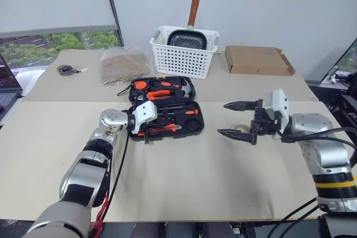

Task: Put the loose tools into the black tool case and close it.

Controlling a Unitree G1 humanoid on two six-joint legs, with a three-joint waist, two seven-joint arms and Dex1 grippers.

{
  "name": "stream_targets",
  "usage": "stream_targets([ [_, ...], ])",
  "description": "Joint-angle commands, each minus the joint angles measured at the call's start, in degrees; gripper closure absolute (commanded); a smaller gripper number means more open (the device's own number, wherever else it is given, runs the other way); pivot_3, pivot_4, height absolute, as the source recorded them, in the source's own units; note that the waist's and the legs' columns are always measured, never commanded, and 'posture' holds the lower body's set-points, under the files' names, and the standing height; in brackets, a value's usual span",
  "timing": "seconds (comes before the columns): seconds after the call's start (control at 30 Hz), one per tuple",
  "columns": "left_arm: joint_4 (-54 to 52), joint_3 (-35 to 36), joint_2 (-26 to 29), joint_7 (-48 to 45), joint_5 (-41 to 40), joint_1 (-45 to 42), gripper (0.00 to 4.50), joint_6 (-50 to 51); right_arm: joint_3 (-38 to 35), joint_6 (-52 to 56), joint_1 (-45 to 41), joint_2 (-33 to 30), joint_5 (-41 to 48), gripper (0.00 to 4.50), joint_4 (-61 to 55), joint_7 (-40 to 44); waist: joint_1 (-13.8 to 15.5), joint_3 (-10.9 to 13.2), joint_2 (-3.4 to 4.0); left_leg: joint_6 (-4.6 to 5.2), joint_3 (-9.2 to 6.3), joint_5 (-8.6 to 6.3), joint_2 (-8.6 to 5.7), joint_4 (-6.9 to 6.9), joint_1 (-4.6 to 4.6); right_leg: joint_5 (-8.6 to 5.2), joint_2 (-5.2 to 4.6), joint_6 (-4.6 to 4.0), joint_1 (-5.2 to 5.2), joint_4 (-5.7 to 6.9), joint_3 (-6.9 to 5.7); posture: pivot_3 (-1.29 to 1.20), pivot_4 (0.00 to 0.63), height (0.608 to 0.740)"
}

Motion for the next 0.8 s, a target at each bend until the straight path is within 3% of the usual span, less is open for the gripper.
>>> stream_targets([
  [0.03, -12.8, 3.7, 2.8, -5.7, -7.5, 0.8, 4.23, 9.1, 0.1, -0.5, 0.4, -2.4, -3.3, 0.0, 1.3, -1.0, -0.1, 0.0, -0.03, 0.21, 0.03, 0.13, 0.0, 0.0, -0.28, 0.0, 0.06, 0.0, -0.32, 0.01, 0.02, 0.0, 0.15, 0.7],
  [0.1, -21.8, 4.4, 5.1, -8.8, -11.2, 3.2, 3.78, 16.8, 0.9, 0.8, 0.4, -3.7, -5.3, 0.0, 2.8, -1.3, -0.3, 0.0, -0.03, 0.19, 0.11, 0.13, -0.02, -0.04, -0.56, 0.01, 0.14, -0.03, -0.62, 0.05, 0.07, 0.0, 0.15, 0.7],
  [0.27, -47.4, 4.2, 13.8, -12.4, -20.1, 11.2, 1.78, 38.2, 4.8, 3.9, 0.5, -6.4, -12.2, 0.0, 6.1, -3.9, -0.9, 0.0, -0.02, -0.28, 0.25, 0.27, -0.03, -0.27, -0.44, -0.05, 0.23, 0.01, -0.55, 0.08, 0.1, 0.0, 0.15, 0.7],
  [0.43, -62.9, 5.5, 19.0, -9.1, -24.4, 16.3, 0.05, 48.1, 7.0, 4.8, -0.9, -6.0, -14.6, 0.0, 8.9, -4.4, -0.5, 0.0, 0.0, 0.25, 0.23, -0.08, -0.12, -0.23, -0.47, -0.25, 0.1, 0.31, -0.44, -0.46, 0.16, 0.0, 0.15, 0.7],
  [0.53, -68.0, 6.3, 20.3, -6.7, -25.6, 18.3, 0.05, 50.6, 8.0, 5.0, -1.9, -5.2, -15.6, 0.0, 10.7, -5.1, -0.2, 0.1, 0.0, 0.39, 0.2, -0.17, -0.12, -0.19, -0.4, -0.21, 0.1, 0.36, -0.35, -0.49, 0.18, 0.0, 0.15, 0.7],
  [0.63, -71.2, 6.9, 21.3, -4.5, -25.8, 20.0, 0.0, 51.8, 9.1, 3.7, -2.9, -4.8, -17.3, 0.63, 13.4, -5.8, -0.1, 0.1, 0.0, 0.32, 0.13, -0.11, -0.11, -0.19, -0.33, -0.21, 0.13, 0.35, -0.3, -0.43, 0.17, 0.0, 0.15, 0.7],
  [0.8, -73.4, 8.0, 22.5, -2.4, -26.5, 22.6, 0.0, 52.0, 9.0, 3.2, -3.8, -3.8, -17.4, 2.34, 14.9, -5.4, -0.1, 0.1, 0.0, 0.16, 0.12, -0.02, -0.08, -0.23, -0.32, -0.22, 0.21, 0.29, -0.34, -0.32, 0.19, 0.0, 0.15, 0.7],
])
